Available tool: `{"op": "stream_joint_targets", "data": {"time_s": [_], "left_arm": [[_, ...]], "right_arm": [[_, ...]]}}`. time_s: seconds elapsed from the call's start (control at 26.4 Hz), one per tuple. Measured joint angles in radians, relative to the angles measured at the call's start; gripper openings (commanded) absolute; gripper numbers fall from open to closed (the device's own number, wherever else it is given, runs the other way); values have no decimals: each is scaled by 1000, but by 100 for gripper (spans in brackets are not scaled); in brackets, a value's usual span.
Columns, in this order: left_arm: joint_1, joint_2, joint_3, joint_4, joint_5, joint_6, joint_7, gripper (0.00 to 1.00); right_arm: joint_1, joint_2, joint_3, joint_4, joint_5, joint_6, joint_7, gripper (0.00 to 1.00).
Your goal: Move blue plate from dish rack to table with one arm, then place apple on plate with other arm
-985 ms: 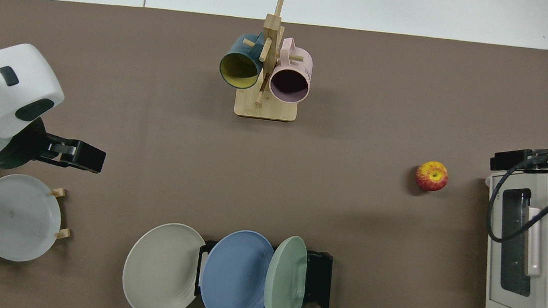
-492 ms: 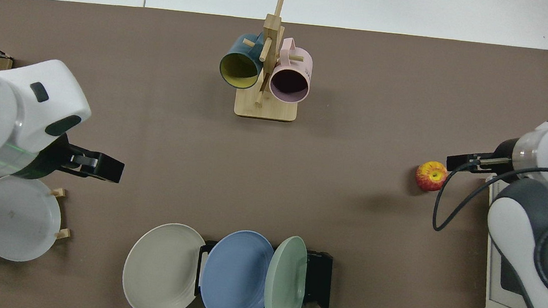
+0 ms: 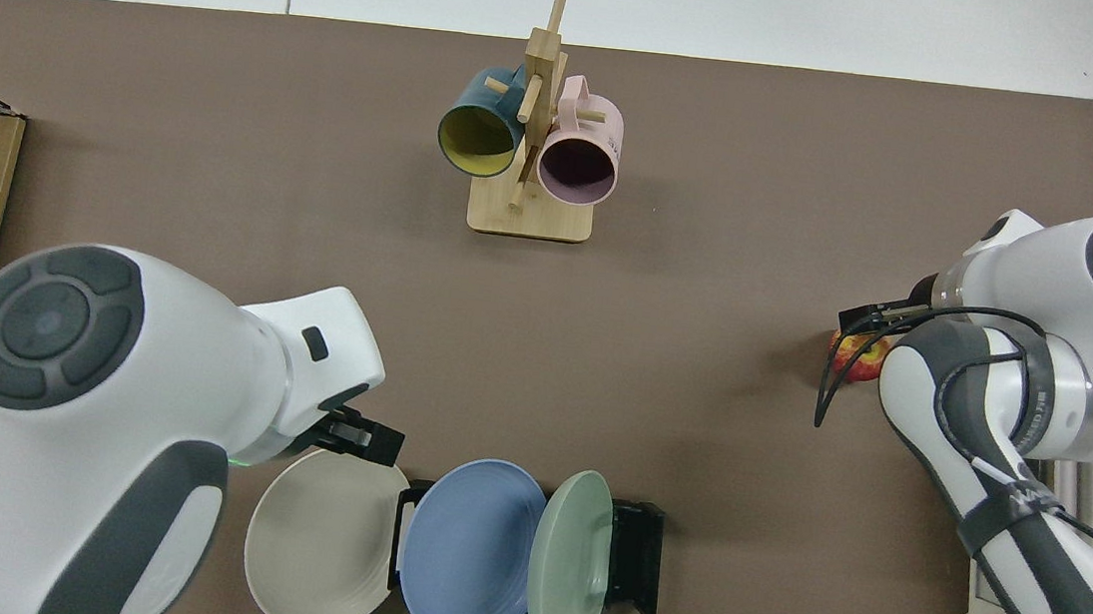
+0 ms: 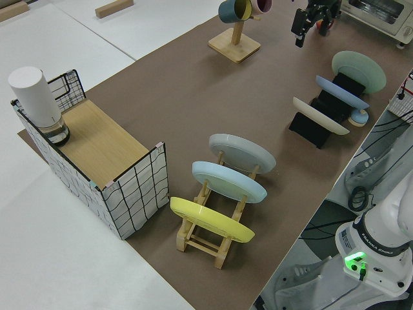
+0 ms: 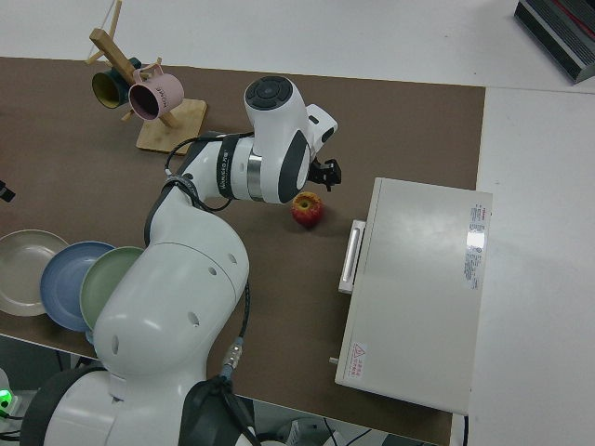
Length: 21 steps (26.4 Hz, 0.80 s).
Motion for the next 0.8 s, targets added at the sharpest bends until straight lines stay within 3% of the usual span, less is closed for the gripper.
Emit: {"op": "stream_joint_targets", "data": {"time_s": [0.3, 0.8], "left_arm": [[-1, -74, -57, -191, -91, 120, 33, 100], [0, -69, -186, -417, -188, 365, 35, 100]], "right_arm": [[2, 35, 4, -56, 0, 75, 0, 100], [2, 36, 4, -77, 0, 80, 0, 100]]}}
